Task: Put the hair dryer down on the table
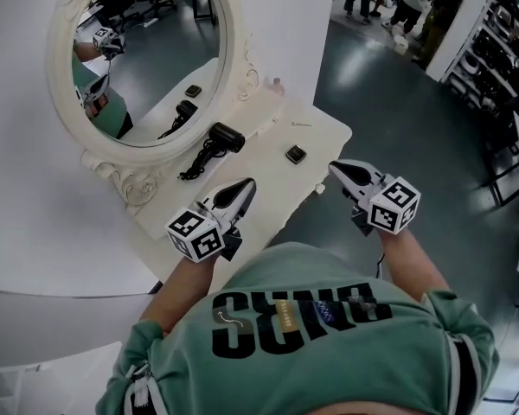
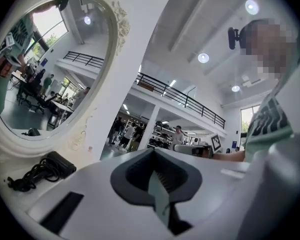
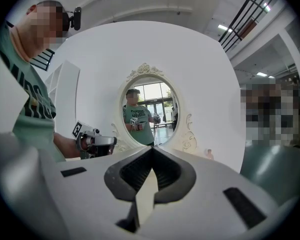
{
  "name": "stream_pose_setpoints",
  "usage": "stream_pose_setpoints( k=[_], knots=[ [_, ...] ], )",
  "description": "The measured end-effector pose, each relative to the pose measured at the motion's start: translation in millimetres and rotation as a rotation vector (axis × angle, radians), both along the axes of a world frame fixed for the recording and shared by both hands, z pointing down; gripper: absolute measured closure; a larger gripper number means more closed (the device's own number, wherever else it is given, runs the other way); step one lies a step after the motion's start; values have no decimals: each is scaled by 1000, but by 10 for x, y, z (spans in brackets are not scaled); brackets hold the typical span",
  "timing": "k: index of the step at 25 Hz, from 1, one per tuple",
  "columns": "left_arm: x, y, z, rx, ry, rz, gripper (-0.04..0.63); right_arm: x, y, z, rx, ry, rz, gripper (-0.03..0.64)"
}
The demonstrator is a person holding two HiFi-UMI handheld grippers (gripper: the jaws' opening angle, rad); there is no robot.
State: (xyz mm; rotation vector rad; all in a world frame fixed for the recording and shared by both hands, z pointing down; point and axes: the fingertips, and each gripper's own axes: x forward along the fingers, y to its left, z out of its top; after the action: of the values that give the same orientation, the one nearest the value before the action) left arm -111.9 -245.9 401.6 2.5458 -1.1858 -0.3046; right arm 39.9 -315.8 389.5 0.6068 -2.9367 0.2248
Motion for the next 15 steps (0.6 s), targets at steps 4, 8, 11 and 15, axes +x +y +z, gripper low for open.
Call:
stream_pose_setpoints(
  k=[4, 8, 11, 15],
  knots=[
    [24, 27, -13, 10, -6, 3, 584, 36, -4, 3, -5, -12, 14, 623],
    [53, 42, 5, 10, -10, 1, 584, 44, 4, 40, -6, -8, 17, 623],
    [61, 62, 6, 11, -18, 2, 584, 23, 34, 62, 18, 17, 13, 623],
    [45, 68, 20, 9, -19, -7, 584, 2, 55, 93, 32, 44, 3, 623]
  ],
)
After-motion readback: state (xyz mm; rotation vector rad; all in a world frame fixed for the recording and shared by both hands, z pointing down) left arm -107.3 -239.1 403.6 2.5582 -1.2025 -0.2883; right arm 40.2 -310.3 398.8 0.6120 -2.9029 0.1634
